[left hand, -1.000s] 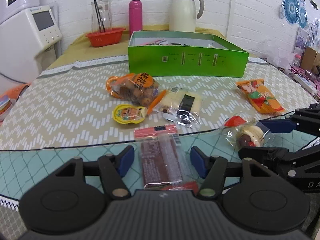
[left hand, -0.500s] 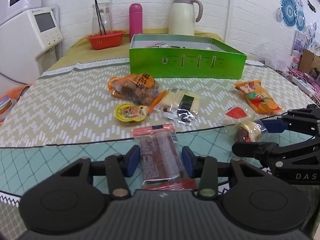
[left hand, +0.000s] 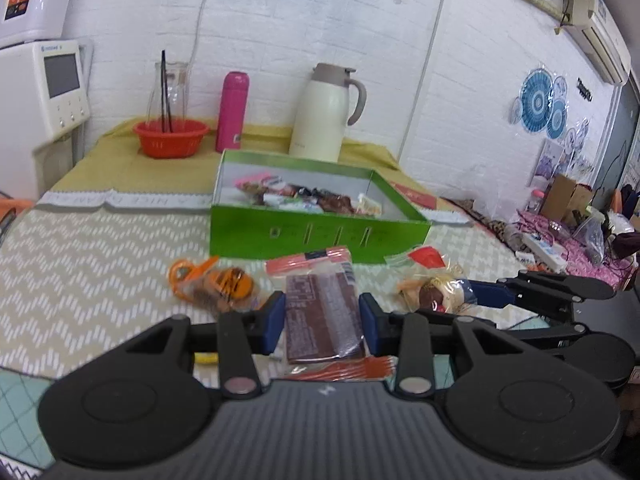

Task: Organize snacks
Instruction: 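Carry both packs into the green box and open both grippers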

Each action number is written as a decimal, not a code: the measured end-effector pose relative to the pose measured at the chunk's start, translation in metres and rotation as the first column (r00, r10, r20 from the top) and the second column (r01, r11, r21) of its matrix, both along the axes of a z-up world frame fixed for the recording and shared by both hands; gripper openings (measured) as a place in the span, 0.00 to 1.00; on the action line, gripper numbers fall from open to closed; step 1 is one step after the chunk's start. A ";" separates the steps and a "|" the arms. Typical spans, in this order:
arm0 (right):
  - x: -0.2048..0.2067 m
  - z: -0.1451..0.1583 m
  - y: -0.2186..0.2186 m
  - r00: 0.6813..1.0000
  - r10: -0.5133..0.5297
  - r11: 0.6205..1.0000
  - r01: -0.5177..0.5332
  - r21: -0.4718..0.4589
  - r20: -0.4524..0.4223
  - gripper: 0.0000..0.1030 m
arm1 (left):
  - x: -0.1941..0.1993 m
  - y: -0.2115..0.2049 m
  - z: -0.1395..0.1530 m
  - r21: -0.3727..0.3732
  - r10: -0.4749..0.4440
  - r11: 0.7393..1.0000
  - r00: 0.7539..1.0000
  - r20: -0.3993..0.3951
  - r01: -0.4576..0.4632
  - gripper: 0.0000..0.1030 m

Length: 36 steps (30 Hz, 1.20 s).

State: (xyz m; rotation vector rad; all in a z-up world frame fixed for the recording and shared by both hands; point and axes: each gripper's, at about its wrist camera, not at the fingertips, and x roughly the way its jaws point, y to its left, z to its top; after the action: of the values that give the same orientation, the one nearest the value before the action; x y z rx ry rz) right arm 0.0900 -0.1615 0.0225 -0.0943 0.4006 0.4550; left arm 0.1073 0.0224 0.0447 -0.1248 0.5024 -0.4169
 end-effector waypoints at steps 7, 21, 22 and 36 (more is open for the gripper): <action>0.033 0.027 -0.023 0.995 -0.080 0.996 0.077 0.045 0.067 0.78 | 0.058 -0.004 0.030 -0.070 0.019 0.997 1.000 0.012 -0.018 0.36; 0.135 0.015 -0.034 0.983 -0.183 0.979 0.182 0.089 0.003 0.78 | 0.185 -0.014 0.024 -0.022 0.121 0.992 0.990 -0.068 -0.122 0.36; 0.142 0.012 -0.034 0.983 -0.184 0.979 0.183 0.092 -0.005 0.78 | 0.190 -0.013 0.021 -0.020 0.121 0.992 0.990 -0.073 -0.123 0.36; 0.191 -0.019 -0.033 0.978 -0.165 0.977 0.181 0.115 -0.129 0.80 | 0.232 -0.014 -0.009 0.006 0.106 0.994 0.985 -0.138 -0.106 0.38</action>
State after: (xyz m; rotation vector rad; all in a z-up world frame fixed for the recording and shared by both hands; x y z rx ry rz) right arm 0.2809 -0.1945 0.0031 0.0906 0.4918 0.3132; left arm 0.3389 0.0080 0.0354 -0.1817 0.6291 -0.3051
